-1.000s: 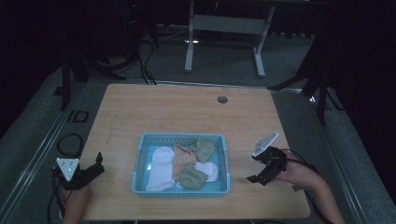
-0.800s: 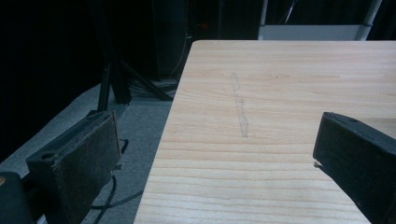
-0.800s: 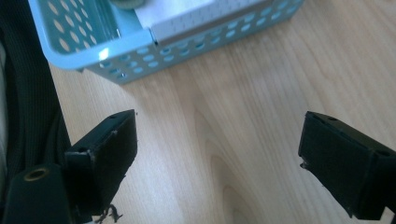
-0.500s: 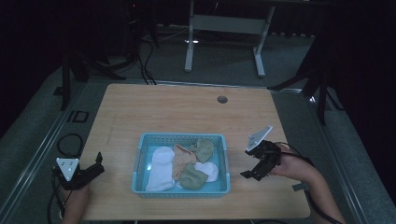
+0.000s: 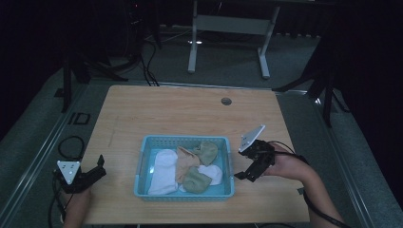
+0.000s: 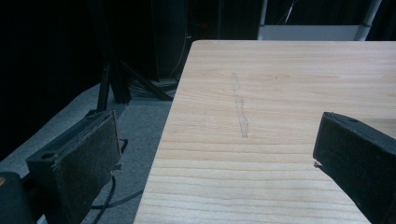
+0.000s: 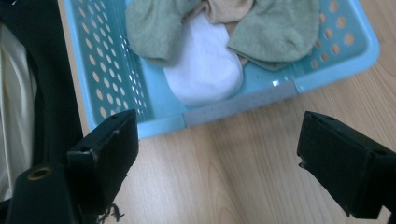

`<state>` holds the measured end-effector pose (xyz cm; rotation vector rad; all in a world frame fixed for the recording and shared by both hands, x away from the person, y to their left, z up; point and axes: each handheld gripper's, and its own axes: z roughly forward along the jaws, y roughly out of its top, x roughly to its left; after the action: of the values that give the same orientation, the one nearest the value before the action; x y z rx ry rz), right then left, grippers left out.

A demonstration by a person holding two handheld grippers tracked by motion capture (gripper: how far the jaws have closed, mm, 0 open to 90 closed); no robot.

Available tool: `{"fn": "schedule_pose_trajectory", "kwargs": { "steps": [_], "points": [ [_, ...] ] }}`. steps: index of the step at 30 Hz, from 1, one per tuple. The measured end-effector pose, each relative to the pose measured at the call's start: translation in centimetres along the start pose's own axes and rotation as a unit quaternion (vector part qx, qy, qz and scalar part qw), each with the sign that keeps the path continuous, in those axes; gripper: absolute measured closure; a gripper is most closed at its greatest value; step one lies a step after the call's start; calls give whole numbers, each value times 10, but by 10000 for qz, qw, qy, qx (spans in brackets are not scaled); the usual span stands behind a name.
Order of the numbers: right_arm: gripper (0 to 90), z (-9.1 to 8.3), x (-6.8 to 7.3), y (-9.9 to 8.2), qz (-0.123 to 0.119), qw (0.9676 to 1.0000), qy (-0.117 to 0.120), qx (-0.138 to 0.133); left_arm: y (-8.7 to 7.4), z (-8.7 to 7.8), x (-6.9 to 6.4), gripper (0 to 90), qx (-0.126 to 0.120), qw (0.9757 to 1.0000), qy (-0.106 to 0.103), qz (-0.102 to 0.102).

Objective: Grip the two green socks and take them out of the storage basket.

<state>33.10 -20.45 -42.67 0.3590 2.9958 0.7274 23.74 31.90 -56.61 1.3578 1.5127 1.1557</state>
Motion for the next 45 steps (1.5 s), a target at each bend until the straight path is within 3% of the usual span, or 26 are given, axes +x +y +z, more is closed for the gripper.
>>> {"fn": "schedule_pose_trajectory", "kwargs": {
  "steps": [12,20,27,33,37,45],
  "points": [
    [126,19,5,24,-262,9995,192,-43,0,0,0,4,-2,10000,-9,4],
    [121,39,9,39,-341,9993,-25,157,0,0,0,4,1,10000,-21,-7],
    [133,60,15,54,-488,9982,265,212,0,0,1,4,0,10000,-23,-10],
    [132,68,16,61,-470,9981,350,207,0,0,1,4,-1,10000,-27,-4],
    [141,76,19,67,-662,9969,365,231,0,0,1,3,-5,10000,-27,-5],
    [149,94,22,74,-558,9961,513,443,0,0,1,3,1,10000,-31,-8]
  ]
}}
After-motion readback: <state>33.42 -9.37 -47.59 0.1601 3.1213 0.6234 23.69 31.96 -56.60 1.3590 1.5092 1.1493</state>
